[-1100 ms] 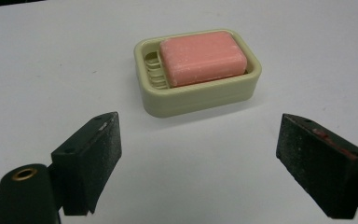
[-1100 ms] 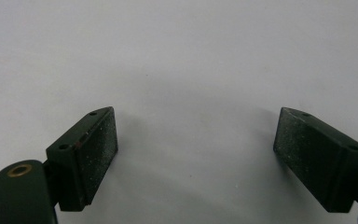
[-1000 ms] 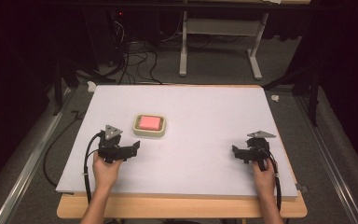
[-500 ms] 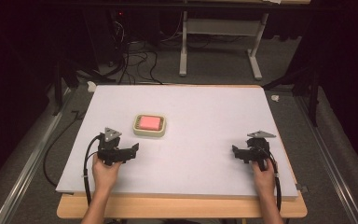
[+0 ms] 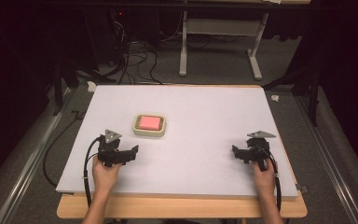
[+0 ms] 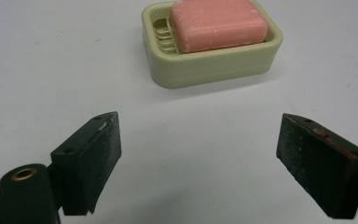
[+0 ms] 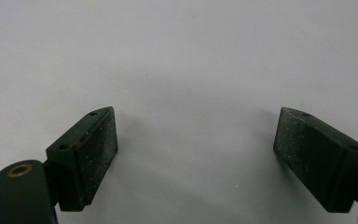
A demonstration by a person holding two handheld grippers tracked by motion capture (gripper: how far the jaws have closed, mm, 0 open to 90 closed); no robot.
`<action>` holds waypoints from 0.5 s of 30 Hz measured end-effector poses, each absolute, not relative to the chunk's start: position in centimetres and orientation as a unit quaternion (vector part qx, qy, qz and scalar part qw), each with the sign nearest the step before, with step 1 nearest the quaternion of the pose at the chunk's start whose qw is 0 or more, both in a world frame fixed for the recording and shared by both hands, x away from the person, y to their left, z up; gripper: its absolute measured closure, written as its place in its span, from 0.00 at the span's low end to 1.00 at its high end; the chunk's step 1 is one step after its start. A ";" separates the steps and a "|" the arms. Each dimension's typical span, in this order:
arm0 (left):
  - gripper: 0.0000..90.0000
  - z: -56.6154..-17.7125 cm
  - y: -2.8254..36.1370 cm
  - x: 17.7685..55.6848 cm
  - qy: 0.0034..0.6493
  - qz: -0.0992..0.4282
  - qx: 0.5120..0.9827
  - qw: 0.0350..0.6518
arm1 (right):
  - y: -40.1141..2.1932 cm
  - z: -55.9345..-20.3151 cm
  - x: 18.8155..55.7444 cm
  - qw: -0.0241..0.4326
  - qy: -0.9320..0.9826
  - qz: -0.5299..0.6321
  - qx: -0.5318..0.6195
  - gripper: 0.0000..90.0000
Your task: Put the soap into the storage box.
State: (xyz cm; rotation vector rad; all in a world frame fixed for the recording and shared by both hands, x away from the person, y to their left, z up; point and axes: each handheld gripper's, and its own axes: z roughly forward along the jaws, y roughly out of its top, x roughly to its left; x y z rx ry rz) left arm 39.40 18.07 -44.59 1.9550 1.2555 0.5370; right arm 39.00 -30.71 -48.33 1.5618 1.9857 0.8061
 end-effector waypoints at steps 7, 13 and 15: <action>0.16 -45.3 17.9 39.7 0.495 0.212 0.763 0.358 | -30.7 -48.3 39.0 0.243 0.727 0.295 0.571 0.16; 0.16 -46.2 17.9 40.1 0.501 0.210 0.765 0.346 | -30.7 -48.3 39.0 0.242 0.726 0.295 0.572 0.16; 0.16 -46.4 17.9 40.2 0.501 0.208 0.765 0.346 | -30.7 -48.3 39.0 0.243 0.727 0.295 0.571 0.16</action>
